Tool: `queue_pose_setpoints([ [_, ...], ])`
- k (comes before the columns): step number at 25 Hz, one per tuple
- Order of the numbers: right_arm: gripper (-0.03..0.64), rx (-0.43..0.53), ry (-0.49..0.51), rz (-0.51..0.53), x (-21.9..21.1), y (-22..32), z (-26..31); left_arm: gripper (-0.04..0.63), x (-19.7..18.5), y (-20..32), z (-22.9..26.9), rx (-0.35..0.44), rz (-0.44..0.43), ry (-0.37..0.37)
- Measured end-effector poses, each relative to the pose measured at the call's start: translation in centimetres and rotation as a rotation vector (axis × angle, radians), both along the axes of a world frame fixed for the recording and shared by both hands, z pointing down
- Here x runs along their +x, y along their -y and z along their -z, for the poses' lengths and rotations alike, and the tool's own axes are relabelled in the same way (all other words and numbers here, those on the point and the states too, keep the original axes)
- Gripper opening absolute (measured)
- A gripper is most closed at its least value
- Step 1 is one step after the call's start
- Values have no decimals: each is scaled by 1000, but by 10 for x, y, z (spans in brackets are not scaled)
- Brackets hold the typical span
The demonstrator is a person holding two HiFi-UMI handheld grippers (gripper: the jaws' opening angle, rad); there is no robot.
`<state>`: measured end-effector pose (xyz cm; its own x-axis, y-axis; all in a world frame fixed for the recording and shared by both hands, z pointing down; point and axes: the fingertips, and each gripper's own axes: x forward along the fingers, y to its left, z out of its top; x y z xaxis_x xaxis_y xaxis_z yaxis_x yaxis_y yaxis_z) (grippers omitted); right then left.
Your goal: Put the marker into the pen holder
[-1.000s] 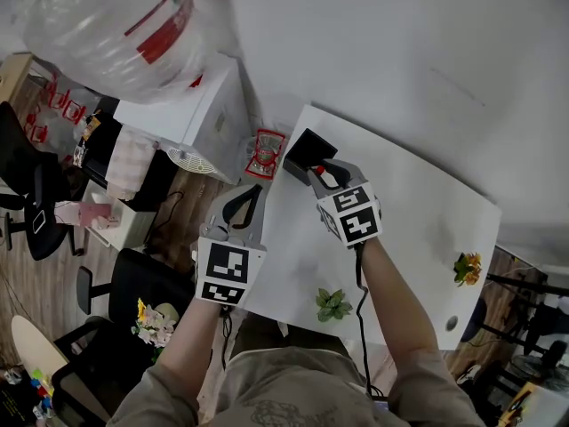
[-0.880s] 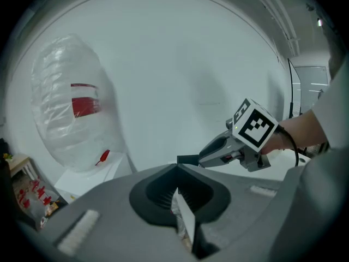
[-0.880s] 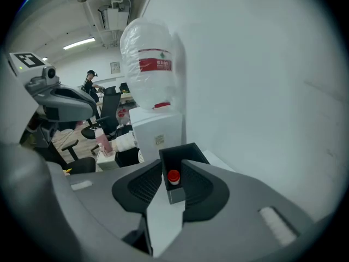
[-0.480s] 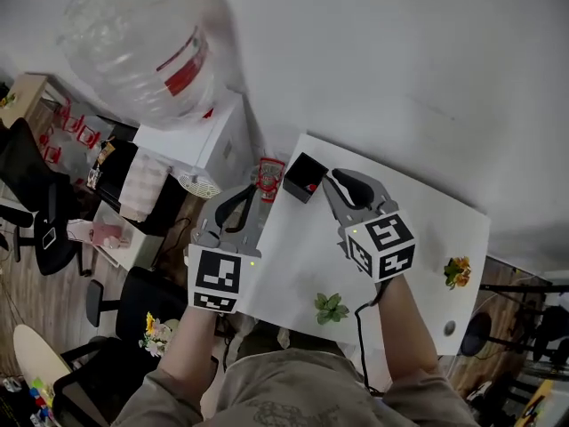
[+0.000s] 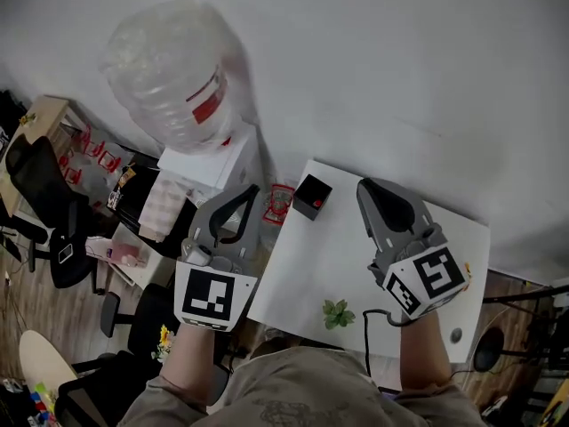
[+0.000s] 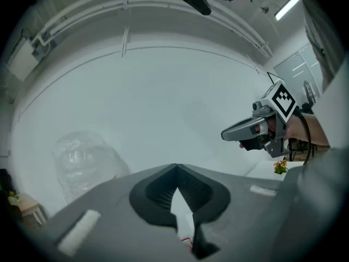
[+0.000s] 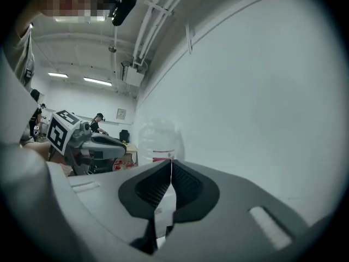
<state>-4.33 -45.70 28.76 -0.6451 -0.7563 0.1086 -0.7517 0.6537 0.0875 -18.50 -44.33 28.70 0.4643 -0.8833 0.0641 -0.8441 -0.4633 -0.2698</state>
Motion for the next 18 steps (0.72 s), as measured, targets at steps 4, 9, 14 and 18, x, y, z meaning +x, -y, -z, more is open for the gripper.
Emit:
queue_pose_setpoints([
  [4,29,40,28,23,0,-31,20,0,3,-24,21,29,-13,-5],
  [9,29,73,81,33,4,-65,35,0,8,-51,25,20,-36,-16],
  [14,28,48,87,44,12,-93,26,0,6,-74,10,-10,-22,-30],
  [18,28,2,71,32,21,-106,5,0,0,-88,-16,-75,-1,-35],
])
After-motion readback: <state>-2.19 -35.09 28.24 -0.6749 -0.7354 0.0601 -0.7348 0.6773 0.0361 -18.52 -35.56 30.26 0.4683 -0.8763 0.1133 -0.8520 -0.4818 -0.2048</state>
